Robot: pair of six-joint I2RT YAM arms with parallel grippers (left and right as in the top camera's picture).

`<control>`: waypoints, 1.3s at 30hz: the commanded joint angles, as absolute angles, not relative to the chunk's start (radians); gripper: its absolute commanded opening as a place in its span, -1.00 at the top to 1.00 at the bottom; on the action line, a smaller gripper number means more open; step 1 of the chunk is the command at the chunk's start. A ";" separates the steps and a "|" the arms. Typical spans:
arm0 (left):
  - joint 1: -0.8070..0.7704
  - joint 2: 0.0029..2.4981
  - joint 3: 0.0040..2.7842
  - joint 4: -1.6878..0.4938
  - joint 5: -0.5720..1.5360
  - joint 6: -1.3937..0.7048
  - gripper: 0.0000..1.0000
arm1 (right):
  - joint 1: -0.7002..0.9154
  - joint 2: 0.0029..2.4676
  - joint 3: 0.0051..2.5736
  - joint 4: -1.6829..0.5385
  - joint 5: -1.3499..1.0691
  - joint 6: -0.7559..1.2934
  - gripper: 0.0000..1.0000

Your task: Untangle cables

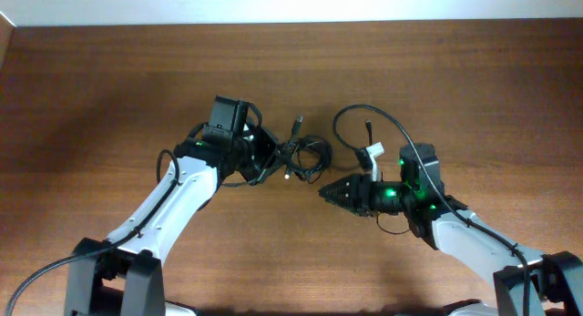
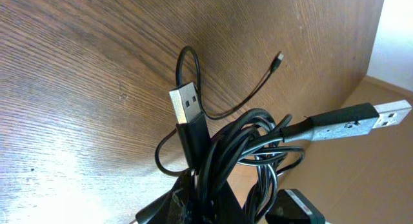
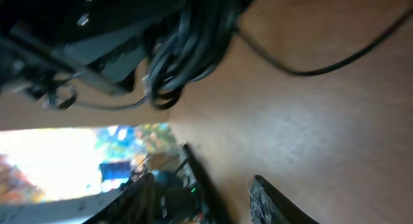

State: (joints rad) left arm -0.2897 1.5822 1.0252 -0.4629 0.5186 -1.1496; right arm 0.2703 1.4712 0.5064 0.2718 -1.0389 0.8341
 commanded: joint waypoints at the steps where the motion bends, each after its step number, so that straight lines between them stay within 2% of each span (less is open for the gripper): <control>1: -0.295 1.576 1.048 -0.462 0.450 -1.167 1.00 | 0.318 1.471 0.505 0.273 -0.834 0.831 -0.01; 4: -0.295 1.576 1.048 -0.463 0.391 -1.167 1.00 | 0.373 1.471 0.505 0.295 -0.745 0.916 -0.02; 9: -0.295 1.576 1.048 -0.467 0.391 -1.219 1.00 | 0.496 1.471 0.505 0.466 -0.596 1.026 -0.02; 13: -0.295 1.576 1.048 -0.496 0.377 -1.219 1.00 | 0.567 1.471 0.505 0.506 -0.437 1.204 0.00; 18: -0.295 1.576 1.048 -0.599 0.377 -1.219 1.00 | 0.584 1.471 0.505 0.513 -0.301 1.261 0.19; 29: -0.296 1.576 1.048 -0.622 0.396 -1.291 1.00 | 0.641 1.471 0.505 0.510 -0.324 1.261 0.23; 35: -0.323 1.576 1.048 -0.622 0.395 -1.343 1.00 | 0.693 1.471 0.505 0.504 -0.253 1.261 0.24; 39: -0.331 1.576 1.048 -0.623 0.401 -1.343 1.00 | 0.695 1.471 0.505 0.482 -0.213 1.237 0.34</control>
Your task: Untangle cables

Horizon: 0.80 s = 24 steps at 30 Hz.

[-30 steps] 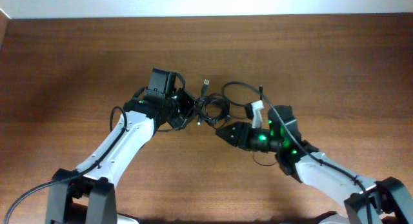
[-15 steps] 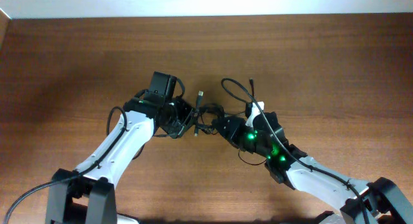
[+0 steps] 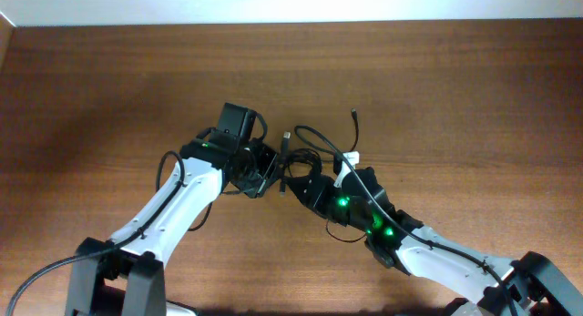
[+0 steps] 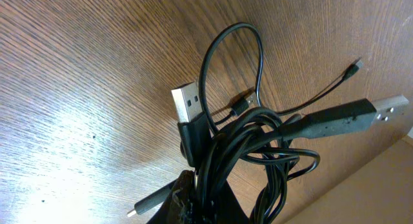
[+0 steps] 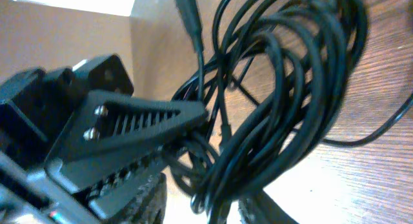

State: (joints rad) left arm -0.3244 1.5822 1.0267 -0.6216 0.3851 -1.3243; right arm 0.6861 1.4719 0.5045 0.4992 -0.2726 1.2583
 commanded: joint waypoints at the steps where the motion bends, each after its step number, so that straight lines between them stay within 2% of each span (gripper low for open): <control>1: -0.331 1.576 1.048 -0.624 0.414 -1.342 1.00 | 0.695 1.471 0.505 0.457 -0.186 1.235 0.46; 5: -0.331 1.576 1.048 -0.627 0.483 -1.330 1.00 | 0.693 1.471 0.505 0.441 -0.132 1.235 0.66; 8: -0.331 1.576 1.048 -0.651 0.533 -1.269 1.00 | 0.693 1.471 0.505 0.466 -0.118 1.235 0.91; 13: -0.331 1.576 1.048 -0.666 0.655 -1.239 1.00 | 0.693 1.471 0.505 0.432 -0.117 1.209 0.91; 16: -0.311 1.576 1.048 -0.664 0.675 -1.214 1.00 | 0.668 1.471 0.505 0.300 -0.080 1.209 0.91; 20: -0.207 1.576 1.048 -0.664 0.721 -1.126 1.00 | 0.521 1.456 0.505 0.078 -0.078 1.209 0.91; 24: -0.098 1.576 1.048 -0.663 0.746 -1.104 1.00 | 0.405 1.404 0.505 -0.031 -0.078 1.131 0.92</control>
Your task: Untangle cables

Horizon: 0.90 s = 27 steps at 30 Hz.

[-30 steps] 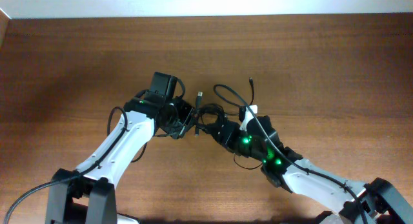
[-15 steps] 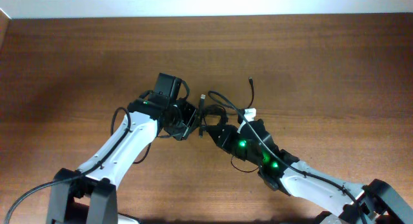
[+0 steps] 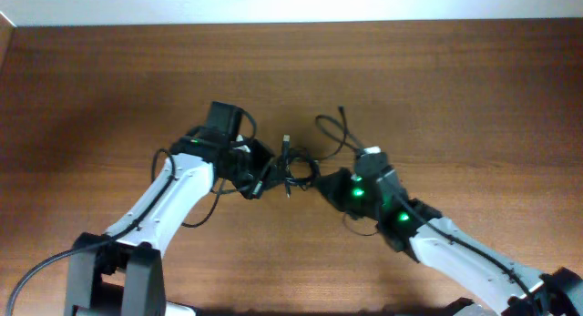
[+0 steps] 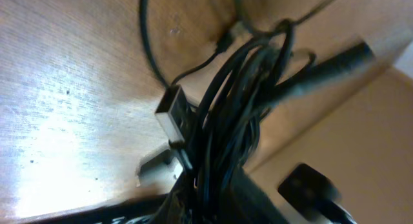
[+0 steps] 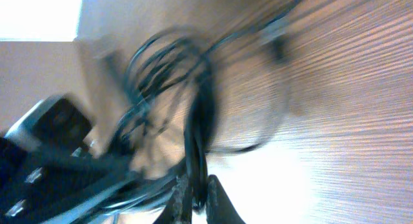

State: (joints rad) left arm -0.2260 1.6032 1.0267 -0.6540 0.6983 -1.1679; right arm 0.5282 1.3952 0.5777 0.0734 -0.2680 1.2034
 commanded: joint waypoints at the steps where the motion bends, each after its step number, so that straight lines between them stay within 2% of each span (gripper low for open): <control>1: -0.076 1.576 1.048 -0.663 0.746 -1.104 1.00 | 0.393 1.388 0.505 -0.045 -0.077 1.103 0.91; 2: -0.056 1.576 1.048 -0.662 0.745 -1.104 1.00 | 0.384 1.373 0.505 -0.059 -0.077 1.086 0.91; 4: -0.028 1.576 1.048 -0.654 0.745 -1.105 0.87 | 0.378 1.350 0.505 -0.073 -0.078 1.053 0.92; 8: -0.025 1.576 1.048 -0.637 0.733 -1.104 0.48 | 0.379 1.328 0.506 -0.069 -0.183 0.994 0.92; 9: -0.031 1.576 1.048 -0.638 0.719 -1.103 0.30 | 0.379 1.328 0.506 -0.068 -0.206 0.994 0.92; 10: -0.044 1.576 1.048 -0.638 0.689 -1.087 -0.08 | 0.379 1.328 0.506 -0.068 -0.228 0.994 0.91; 11: -0.059 1.576 1.048 -0.638 0.647 -1.060 -0.29 | 0.379 1.328 0.506 -0.068 -0.241 0.994 0.89; 12: -0.080 1.576 1.048 -0.642 0.588 -1.026 -0.60 | 0.379 1.328 0.506 -0.068 -0.254 0.994 0.87; 14: -0.120 1.576 1.048 -0.666 0.497 -0.984 -0.84 | 0.379 1.328 0.506 -0.072 -0.255 0.994 0.83; 16: -0.156 1.576 1.048 -0.675 0.412 -0.945 -0.87 | 0.379 1.328 0.506 -0.072 -0.255 0.980 0.82; 22: -0.217 1.576 1.048 -0.780 0.108 -0.881 -0.67 | 0.379 1.328 0.505 -0.077 -0.255 0.975 0.75; 23: -0.220 1.576 1.048 -0.836 0.075 -0.882 -0.24 | 0.379 1.328 0.505 -0.079 -0.255 0.975 0.73; 24: -0.220 1.576 1.048 -0.853 0.093 -0.894 -0.09 | 0.379 1.328 0.505 -0.080 -0.255 0.975 0.72; 26: -0.220 1.576 1.048 -0.884 0.173 -0.981 -0.03 | 0.379 1.328 0.505 -0.085 -0.255 0.975 0.71; 27: -0.220 1.576 1.048 -0.893 0.223 -1.030 -0.12 | 0.379 1.328 0.505 -0.088 -0.255 0.975 0.70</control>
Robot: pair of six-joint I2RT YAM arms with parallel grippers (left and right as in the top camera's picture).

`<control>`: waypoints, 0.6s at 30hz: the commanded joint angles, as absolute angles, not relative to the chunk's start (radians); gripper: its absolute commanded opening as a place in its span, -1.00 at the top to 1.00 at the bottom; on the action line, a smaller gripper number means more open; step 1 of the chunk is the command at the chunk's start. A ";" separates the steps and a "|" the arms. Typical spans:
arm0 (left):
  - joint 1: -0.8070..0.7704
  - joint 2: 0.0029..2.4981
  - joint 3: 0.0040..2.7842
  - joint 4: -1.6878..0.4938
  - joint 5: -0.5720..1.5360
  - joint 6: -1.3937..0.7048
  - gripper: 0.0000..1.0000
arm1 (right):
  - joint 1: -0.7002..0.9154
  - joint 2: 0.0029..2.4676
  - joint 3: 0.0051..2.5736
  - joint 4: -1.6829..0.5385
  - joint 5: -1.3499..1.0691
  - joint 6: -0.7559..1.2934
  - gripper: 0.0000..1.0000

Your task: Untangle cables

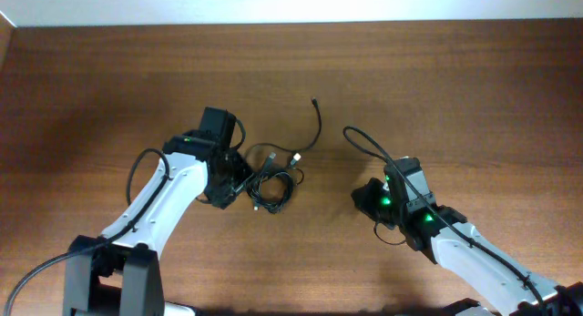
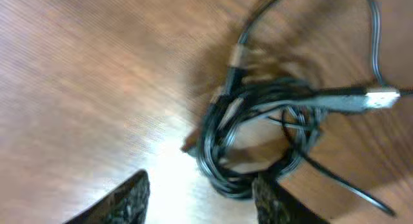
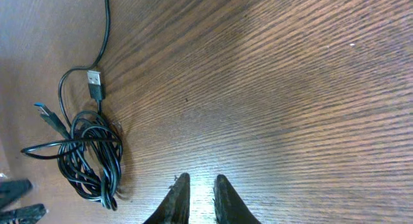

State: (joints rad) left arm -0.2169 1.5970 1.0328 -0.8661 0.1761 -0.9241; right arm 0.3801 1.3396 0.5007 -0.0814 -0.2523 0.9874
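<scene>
A tangled bundle of black cables (image 1: 273, 179) lies on the wooden table between my arms. One thin strand (image 1: 319, 125) runs from it toward the back. In the left wrist view the bundle (image 2: 258, 137) rests just ahead of my left gripper (image 2: 201, 192), which is open with nothing in it; a silver USB plug (image 2: 382, 98) sticks out to the right. My right gripper (image 3: 201, 180) has its fingers close together with nothing between them, well to the right of the bundle (image 3: 90, 153). Overhead, the left gripper (image 1: 240, 184) is beside the bundle, and the right gripper (image 1: 358, 196) is apart from it.
The brown wooden table (image 1: 455, 79) extends all round, with a pale wall edge along the back. A black lead (image 1: 369, 145) arcs over the table from the right arm's wrist.
Both grippers have let go of the cables. The bundle now lies on the table; the left gripper is open behind it, and the right gripper has moved away to the right.
At first the left gripper held the bundle up and the right gripper was open nearby. Then the right gripper was in among the loops, then shut on a strand. Now the bundle lies looser on the table with one strand stretched out.
</scene>
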 commanded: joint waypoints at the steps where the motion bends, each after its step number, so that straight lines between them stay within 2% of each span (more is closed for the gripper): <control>1: -0.220 1.576 1.047 -0.897 0.258 -1.074 -0.14 | 0.379 1.328 0.505 -0.093 -0.255 0.975 0.69; 3: -0.223 1.577 1.038 -0.891 0.255 -1.164 0.00 | 0.379 1.328 0.505 -0.106 -0.255 0.975 0.67; 4: -0.223 1.579 1.029 -0.887 0.244 -1.192 0.27 | 0.379 1.328 0.505 -0.112 -0.255 0.975 0.67; 5: -0.223 1.588 1.008 -0.868 0.227 -1.221 0.64 | 0.379 1.328 0.505 -0.124 -0.254 0.975 0.66; 7: -0.223 1.598 0.987 -0.822 0.233 -1.223 0.77 | 0.379 1.328 0.505 -0.128 -0.253 0.974 0.64; 9: -0.240 1.613 0.959 -0.737 0.236 -1.223 0.77 | 0.379 1.328 0.505 -0.128 -0.251 0.971 0.59; 12: -0.270 1.631 0.947 -0.676 0.231 -1.224 0.56 | 0.379 1.328 0.505 -0.128 -0.251 0.971 0.58; 13: -0.286 1.642 0.947 -0.659 0.215 -1.223 0.58 | 0.379 1.328 0.505 -0.128 -0.251 0.971 0.57; 16: -0.322 1.683 0.947 -0.665 0.157 -1.222 0.81 | 0.379 1.328 0.505 -0.132 -0.252 0.971 0.58; 17: -0.329 1.693 0.947 -0.677 0.159 -1.222 0.80 | 0.379 1.328 0.505 -0.136 -0.252 0.971 0.58; 18: -0.332 1.700 0.947 -0.693 0.155 -1.221 0.59 | 0.379 1.328 0.505 -0.144 -0.255 0.971 0.57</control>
State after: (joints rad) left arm -0.3168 1.6669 0.9607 -0.6655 0.1963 -1.2160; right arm 0.3801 1.3396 0.5007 -0.1318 -0.2527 0.9863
